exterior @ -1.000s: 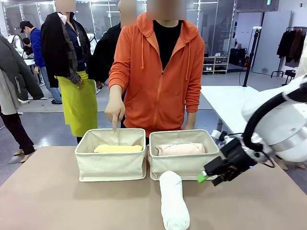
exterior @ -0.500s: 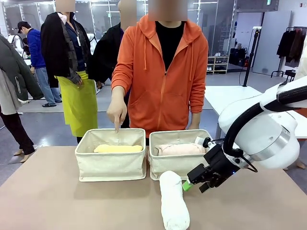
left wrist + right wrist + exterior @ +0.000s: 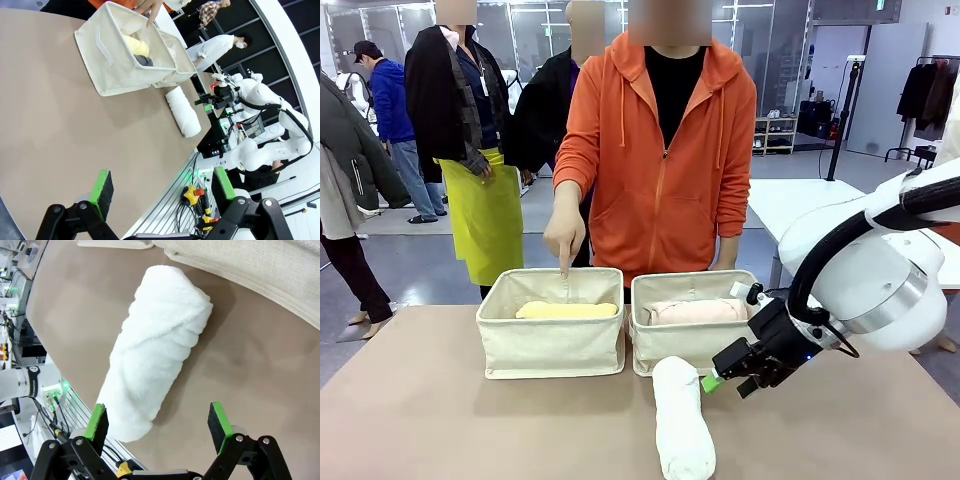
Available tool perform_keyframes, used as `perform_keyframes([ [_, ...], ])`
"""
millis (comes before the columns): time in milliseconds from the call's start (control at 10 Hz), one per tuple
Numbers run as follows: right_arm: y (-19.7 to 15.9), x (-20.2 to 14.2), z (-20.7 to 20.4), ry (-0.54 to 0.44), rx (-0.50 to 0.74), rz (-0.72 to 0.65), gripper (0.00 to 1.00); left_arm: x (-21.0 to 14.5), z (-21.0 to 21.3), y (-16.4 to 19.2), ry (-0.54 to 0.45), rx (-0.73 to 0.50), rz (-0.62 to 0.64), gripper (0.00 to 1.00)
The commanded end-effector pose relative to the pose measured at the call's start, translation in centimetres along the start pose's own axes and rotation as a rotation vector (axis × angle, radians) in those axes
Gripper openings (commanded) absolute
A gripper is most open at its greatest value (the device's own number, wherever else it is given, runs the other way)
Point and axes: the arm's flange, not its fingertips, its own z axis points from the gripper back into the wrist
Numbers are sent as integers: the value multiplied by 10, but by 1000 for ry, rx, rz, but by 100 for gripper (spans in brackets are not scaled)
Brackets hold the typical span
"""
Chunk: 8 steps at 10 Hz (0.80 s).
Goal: Divide the towels into two baskets.
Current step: Pick up one hotel-folded towel from the bottom of the table and place it in the Fabric basket indicated by the person.
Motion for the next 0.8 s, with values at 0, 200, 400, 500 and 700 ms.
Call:
perform_keyframes([
  [0,14,7,-25,19,-22,-55,100,-1,3,-3,-9,-6,-20,100],
  [200,21,18,-52,14,-123,-176,100,-1,3,-3,-9,-6,-20,100],
  [400,24,25,-73,4,-124,-228,100,-1,3,-3,-9,-6,-20,100],
  [500,26,28,-78,-25,-112,-247,100,-1,3,-3,-9,-6,-20,100],
  [700,26,28,-93,5,-145,-288,100,-1,3,-3,-9,-6,-20,100],
])
